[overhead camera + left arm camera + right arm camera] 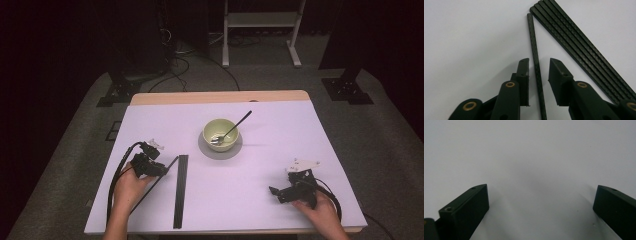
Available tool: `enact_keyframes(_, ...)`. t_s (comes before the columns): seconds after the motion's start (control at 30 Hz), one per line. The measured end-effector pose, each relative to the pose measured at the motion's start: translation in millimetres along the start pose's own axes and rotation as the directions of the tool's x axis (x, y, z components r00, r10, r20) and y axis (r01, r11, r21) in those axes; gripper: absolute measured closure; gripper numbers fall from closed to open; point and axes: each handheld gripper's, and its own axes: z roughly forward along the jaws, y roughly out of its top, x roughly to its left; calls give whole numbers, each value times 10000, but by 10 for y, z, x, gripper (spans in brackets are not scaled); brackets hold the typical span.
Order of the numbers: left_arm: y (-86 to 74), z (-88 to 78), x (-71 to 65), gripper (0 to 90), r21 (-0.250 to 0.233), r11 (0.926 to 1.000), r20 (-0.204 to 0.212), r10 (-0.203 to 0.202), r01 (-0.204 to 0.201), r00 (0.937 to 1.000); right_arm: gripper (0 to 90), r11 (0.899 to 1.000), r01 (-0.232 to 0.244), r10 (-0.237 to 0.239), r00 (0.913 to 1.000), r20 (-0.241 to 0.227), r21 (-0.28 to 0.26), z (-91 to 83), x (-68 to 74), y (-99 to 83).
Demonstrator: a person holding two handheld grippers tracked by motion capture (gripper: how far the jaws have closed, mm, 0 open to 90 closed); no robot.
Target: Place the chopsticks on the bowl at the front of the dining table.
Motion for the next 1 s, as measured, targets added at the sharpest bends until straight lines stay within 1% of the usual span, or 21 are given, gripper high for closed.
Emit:
enact_keyframes(0.1, 3, 15, 0, 719, 131, 9999, 31, 6, -6, 10000, 0, 10000, 1, -1, 10000, 1, 1, 0, 0, 0)
enact_keyframes(0.13, 5, 26, -6, 719, 213, 9998, -37, 37, -36, 10000, 0, 10000, -1, 1, 10000, 1, 0, 0, 0, 0)
enact_keyframes(0.3, 7, 45, -15, 738, 382, 9993, -74, 60, -57, 10000, 0, 10000, -2, 2, 10000, 1, 0, 0, 0, 0)
enact_keyframes(0.47, 11, 49, -20, 752, 414, 9991, -173, 22, -15, 9998, 0, 10000, -2, 2, 10000, 2, 1, 0, 0, 0)
enact_keyframes(0.53, 7, 50, -18, 753, 407, 9991, -179, -76, 83, 9998, 0, 10000, 3, -3, 10000, 1, 2, 0, -1, 0)
enact_keyframes(0.6, 8, 53, -29, 768, 390, 9992, -334, -77, 90, 9994, 0, 10000, -2, 2, 10000, 2, 0, 0, 0, 0)
enact_keyframes(0.63, 8, 53, -29, 784, 390, 9992, -334, -77, 90, 9994, 0, 10000, -2, 2, 10000, 2, 1, 0, 0, 0)
enact_keyframes(0.67, 10, 50, -29, 784, 462, 9989, -417, -40, 59, 9991, 0, 10000, -2, 2, 10000, 2, 1, 0, 0, 0)
enact_keyframes(0.73, 17, 49, -41, 813, 539, 9985, -552, -59, 88, 9985, 0, 10000, 2, -2, 10000, 2, 1, 0, 0, 0)
enact_keyframes(0.83, 20, 48, -49, 836, 610, 9980, -620, -97, 135, 9980, 0, 10000, 0, 0, 10000, 1, 1, 0, 0, 0)
enact_keyframes(1.0, 18, 48, -48, 844, 600, 9979, -583, -222, 257, 9981, 0, 10000, 2, -2, 10000, 2, 0, 0, 0, 0)
